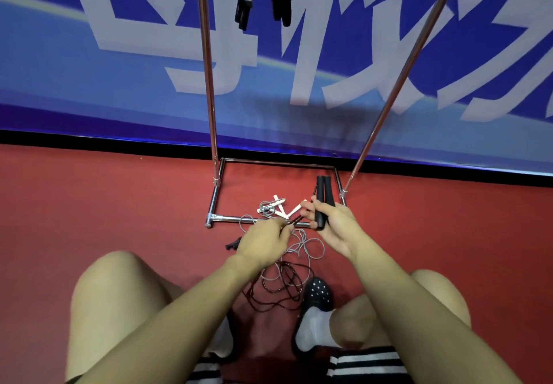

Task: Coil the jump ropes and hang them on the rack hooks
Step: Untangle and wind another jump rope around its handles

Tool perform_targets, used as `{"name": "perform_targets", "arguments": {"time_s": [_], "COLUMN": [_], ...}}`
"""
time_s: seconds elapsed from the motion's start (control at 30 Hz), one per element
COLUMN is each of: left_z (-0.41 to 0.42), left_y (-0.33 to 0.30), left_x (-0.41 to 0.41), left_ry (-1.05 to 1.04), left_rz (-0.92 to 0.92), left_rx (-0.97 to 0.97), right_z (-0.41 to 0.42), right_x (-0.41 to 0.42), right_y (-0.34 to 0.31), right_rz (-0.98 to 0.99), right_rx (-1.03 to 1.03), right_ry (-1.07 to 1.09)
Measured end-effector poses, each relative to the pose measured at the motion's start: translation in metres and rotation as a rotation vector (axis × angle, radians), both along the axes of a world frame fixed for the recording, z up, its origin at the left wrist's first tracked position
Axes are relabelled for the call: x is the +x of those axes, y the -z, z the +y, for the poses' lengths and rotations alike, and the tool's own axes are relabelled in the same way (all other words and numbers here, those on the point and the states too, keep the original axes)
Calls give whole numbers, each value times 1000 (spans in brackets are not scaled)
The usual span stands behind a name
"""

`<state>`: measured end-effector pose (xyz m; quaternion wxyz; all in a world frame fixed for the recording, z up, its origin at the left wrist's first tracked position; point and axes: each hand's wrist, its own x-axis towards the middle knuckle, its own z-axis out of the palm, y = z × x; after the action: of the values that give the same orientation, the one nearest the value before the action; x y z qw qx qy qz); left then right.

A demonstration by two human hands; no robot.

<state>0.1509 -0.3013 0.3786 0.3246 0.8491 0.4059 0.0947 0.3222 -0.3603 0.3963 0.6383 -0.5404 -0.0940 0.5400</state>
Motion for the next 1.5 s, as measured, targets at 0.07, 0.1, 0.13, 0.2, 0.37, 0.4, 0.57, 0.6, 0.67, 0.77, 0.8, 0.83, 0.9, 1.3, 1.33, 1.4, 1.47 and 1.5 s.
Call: {"name": "perform_targets", "arguments": {"time_s": [0.07,0.1,0.13,0.2,0.37,0.4,0.57,0.6,0.67,0.77,0.8,0.83,0.9,1.3,1.33,1.4,1.47,1.5], "left_z": [3,6,9,20,52,54,54,56,61,62,62,60,54,-17,-20,-24,-27,-28], "left_y": [-12,-18,-23,-35,-51,-58,-96,-101,-106,-100,-92,-86,-65,-15,-17,-17,-17,-17], "left_x": [-1,-2,-3,-5,-10,-11,-8,-10,-16,-28,-31,-34,-37,-16,-17,-17,-17,-18], "left_ry": [76,146,227,411,822,880,732,663,561,480,457,437,343,-305,-319,-287,-237,-221], "left_rz": [107,175,236,300,95,38,170,167,63,-95,-141,-202,-389,-1105,-1152,-1167,-1167,-1157], "left_rx": [185,282,377,572,928,912,336,153,-174,-523,-604,-682,-861,-963,-1016,-1040,-1012,-988], "right_z": [-1,-1,-2,-4,-8,-9,-20,-24,-29,-37,-39,-41,-40,-25,-24,-24,-24,-24], "right_x": [1,1,-2,-7,-21,-24,-42,-45,-46,-46,-49,-51,-52,-46,-47,-50,-53,-55], "right_y": [5,6,6,2,-18,-25,-47,-52,-61,-70,-72,-72,-69,-35,-34,-32,-32,-32], "right_rz": [-104,-173,-250,-439,-1038,-1140,-1000,-896,-736,-559,-512,-447,-270,-287,-285,-272,-266,-259], "right_rx": [-100,-151,-200,-270,-261,-245,-41,-25,19,68,92,127,183,90,88,92,99,101], "right_ry": [-83,-141,-212,-384,-961,-1040,-1242,-1253,-1234,-1158,-1103,-1033,-837,-403,-391,-388,-396,-386]}}
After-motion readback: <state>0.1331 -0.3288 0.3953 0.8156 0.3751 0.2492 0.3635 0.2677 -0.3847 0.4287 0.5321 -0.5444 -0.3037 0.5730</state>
